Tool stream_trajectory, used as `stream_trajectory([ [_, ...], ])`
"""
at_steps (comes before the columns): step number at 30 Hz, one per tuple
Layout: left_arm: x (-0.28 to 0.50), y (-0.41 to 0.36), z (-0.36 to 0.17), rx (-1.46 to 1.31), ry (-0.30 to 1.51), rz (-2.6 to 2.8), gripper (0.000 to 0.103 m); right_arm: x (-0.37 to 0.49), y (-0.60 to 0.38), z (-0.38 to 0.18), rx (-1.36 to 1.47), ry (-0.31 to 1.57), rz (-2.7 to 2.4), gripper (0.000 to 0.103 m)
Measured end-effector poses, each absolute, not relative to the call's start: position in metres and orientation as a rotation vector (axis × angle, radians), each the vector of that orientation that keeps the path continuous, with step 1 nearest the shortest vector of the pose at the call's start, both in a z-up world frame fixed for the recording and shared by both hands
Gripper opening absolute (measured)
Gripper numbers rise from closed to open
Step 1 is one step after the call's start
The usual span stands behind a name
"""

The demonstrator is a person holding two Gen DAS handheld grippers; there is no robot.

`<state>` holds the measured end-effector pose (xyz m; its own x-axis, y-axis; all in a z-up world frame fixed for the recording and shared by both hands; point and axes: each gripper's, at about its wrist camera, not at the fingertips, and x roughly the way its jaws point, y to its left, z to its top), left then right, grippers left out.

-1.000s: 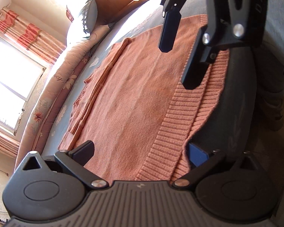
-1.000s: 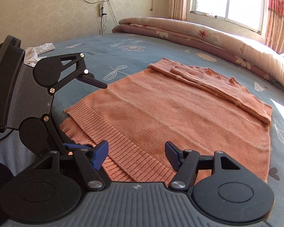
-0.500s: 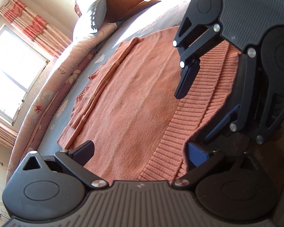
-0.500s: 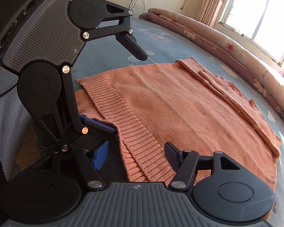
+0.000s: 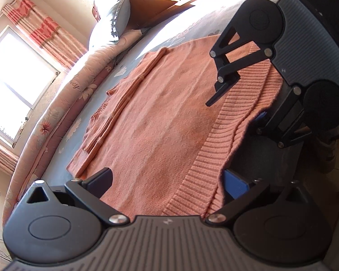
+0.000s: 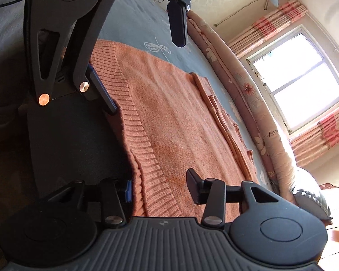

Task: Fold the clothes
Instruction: 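Close both grippers on the ribbed hem of the orange sweater, then lift the held hem with both grippers and fold it over the sweater body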

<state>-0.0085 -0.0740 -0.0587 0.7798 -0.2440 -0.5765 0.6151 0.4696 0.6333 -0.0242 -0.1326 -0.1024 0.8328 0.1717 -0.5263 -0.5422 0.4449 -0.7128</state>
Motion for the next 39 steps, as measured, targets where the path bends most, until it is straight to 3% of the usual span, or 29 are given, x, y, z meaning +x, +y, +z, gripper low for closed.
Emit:
stream_trajectory([
  [1, -0.009, -0.074, -0.058, 0.943, 0.440, -0.550, 0.103, -0.025, -0.131, -0.102, -1.018, 0.419, 0.467, 0.029],
  [2, -0.011, -0.074, -0.059, 0.948, 0.437, -0.557, 0.103, -0.025, -0.129, -0.102, -1.014, 0.428, 0.473, 0.010],
  [3, -0.013, -0.075, -0.060, 0.957, 0.434, -0.569, 0.103, -0.026, -0.127, -0.101, -1.010, 0.436, 0.472, 0.008],
  [8, -0.019, -0.086, -0.072, 1.013, 0.432, -0.599, 0.102, -0.026, -0.127, -0.093, -0.971, 0.442, 0.460, 0.008],
  [10, -0.017, -0.093, -0.075, 1.018, 0.426, -0.599, 0.097, -0.025, -0.129, -0.089, -0.947, 0.442, 0.458, 0.008],
  [13, -0.012, -0.097, -0.079, 1.028, 0.433, -0.585, 0.079, -0.029, -0.129, -0.087, -0.947, 0.430, 0.455, 0.008],
  [15, -0.009, -0.096, -0.083, 1.042, 0.441, -0.565, 0.055, -0.030, -0.129, -0.085, -0.940, 0.428, 0.454, 0.008],
  [18, -0.003, -0.096, -0.088, 1.063, 0.454, -0.536, 0.036, -0.031, -0.130, -0.085, -0.929, 0.428, 0.454, 0.008],
  [24, 0.008, -0.096, -0.099, 1.105, 0.478, -0.478, 0.025, -0.036, -0.136, -0.087, -0.917, 0.417, 0.451, 0.009],
  [26, 0.008, -0.095, -0.100, 1.105, 0.483, -0.472, 0.023, -0.038, -0.138, -0.089, -0.928, 0.411, 0.441, 0.018],
  [29, 0.008, -0.093, -0.100, 1.101, 0.490, -0.469, 0.023, -0.039, -0.146, -0.096, -0.958, 0.420, 0.400, 0.028],
  [39, 0.008, -0.086, -0.100, 1.086, 0.511, -0.460, 0.023, -0.036, -0.214, -0.110, -1.009, 0.536, 0.187, 0.032],
])
